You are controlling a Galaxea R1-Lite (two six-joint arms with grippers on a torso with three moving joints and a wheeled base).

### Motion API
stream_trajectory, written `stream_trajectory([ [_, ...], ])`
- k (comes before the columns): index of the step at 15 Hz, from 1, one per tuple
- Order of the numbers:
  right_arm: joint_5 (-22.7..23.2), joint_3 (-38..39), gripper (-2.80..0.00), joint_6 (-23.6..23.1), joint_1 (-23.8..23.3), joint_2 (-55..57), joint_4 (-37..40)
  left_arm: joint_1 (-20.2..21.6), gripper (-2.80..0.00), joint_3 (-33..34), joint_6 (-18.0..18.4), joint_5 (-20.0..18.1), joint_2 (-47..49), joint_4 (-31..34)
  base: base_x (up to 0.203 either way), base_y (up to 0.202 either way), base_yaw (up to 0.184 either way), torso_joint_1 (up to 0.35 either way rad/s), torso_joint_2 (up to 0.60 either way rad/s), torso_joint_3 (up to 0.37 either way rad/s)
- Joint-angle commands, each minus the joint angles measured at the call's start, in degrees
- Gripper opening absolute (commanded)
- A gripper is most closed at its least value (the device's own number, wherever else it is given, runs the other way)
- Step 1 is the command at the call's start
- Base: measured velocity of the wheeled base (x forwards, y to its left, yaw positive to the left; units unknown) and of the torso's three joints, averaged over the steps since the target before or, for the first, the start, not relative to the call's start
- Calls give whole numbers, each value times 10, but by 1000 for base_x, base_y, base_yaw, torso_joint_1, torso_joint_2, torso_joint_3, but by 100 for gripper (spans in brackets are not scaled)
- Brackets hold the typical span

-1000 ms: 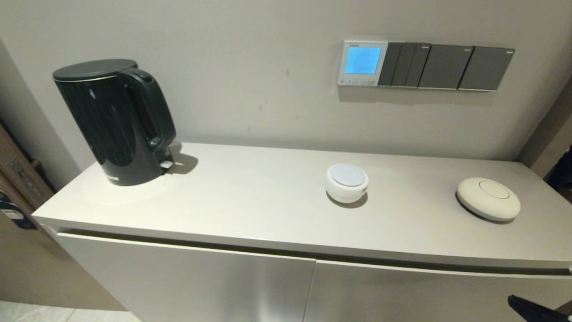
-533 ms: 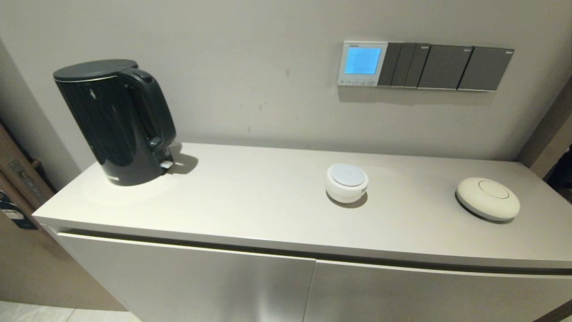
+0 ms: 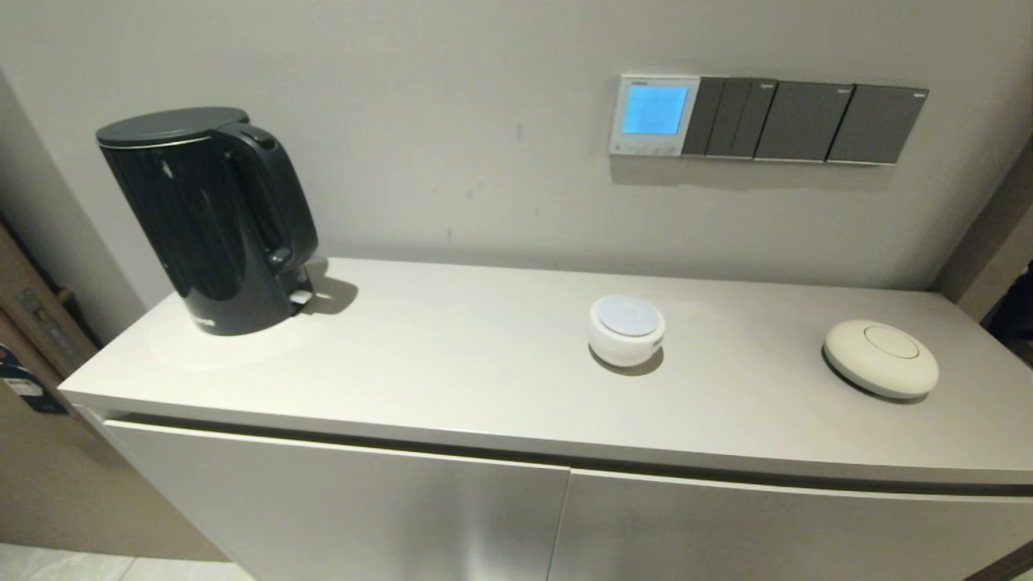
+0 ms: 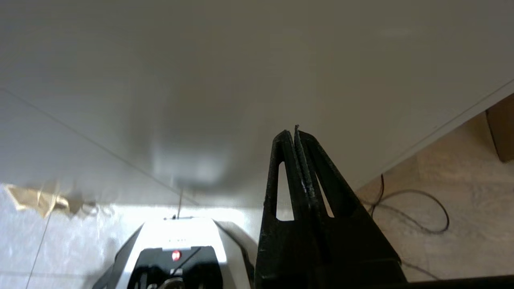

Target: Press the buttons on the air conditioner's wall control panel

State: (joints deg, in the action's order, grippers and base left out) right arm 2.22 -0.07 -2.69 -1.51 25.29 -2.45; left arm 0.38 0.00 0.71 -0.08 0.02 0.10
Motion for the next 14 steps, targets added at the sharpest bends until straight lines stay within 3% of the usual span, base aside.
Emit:
stream_trajectory([
  [1,-3,-1,-280,-2,1,-59,21,0,-280,0,0,0,0,0,0,0,0,0,0,0],
  [14,-5,-5,-280,-5,10,-212,39,1,-280,0,0,0,0,0,0,0,0,0,0,0],
])
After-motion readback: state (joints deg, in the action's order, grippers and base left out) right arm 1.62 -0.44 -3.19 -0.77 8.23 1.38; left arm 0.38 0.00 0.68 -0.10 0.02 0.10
